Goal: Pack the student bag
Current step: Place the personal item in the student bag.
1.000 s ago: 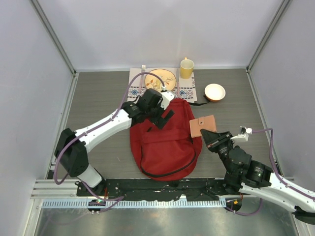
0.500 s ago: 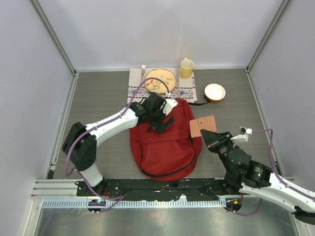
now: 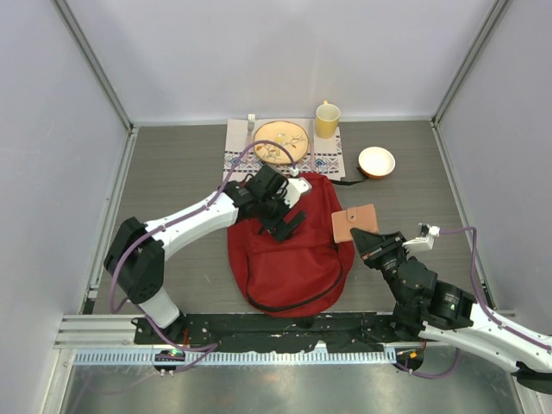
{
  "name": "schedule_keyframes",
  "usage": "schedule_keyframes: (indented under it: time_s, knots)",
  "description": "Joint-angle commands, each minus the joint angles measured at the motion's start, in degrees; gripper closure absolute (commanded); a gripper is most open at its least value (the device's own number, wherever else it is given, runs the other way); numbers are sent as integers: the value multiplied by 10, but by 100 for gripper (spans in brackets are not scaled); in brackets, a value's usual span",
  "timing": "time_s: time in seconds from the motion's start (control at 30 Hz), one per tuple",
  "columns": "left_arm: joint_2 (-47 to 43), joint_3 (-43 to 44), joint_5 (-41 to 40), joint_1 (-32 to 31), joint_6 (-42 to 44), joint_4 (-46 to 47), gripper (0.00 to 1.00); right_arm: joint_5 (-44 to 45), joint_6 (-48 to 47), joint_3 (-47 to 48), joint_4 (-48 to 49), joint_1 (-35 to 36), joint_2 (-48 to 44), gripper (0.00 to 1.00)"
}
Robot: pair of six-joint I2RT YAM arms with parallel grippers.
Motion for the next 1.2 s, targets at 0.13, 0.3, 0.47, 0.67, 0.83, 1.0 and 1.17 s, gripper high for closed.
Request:
schedule_keyframes:
  time_s: [0.13,0.3,0.47,0.67,0.83,1.0,1.17]
  knots:
    - [-19,-25,0,-28,-21,-22,0,29,16,1,14,0,-6,95]
    - [-23,-44,-53,-48,-28,-1,0,32,19,-4,13,0,-7,94]
    - [-16,-60,-113,-65,-45,20,2,32,23,-6,12,0,-7,94]
    - [-15,-71,-168,-68,-76,59,27,35,24,-5,7,0,-9,94]
    - [-28,-84,-183,-68,-78,88,49,38,28,-5,3,0,-9,94]
    - [-30,-85,-177,-68,-77,88,63,38,30,-6,2,0,-9,94]
    - [-49,-80,-175,-68,-84,85,81,26,26,-4,0,0,-6,94]
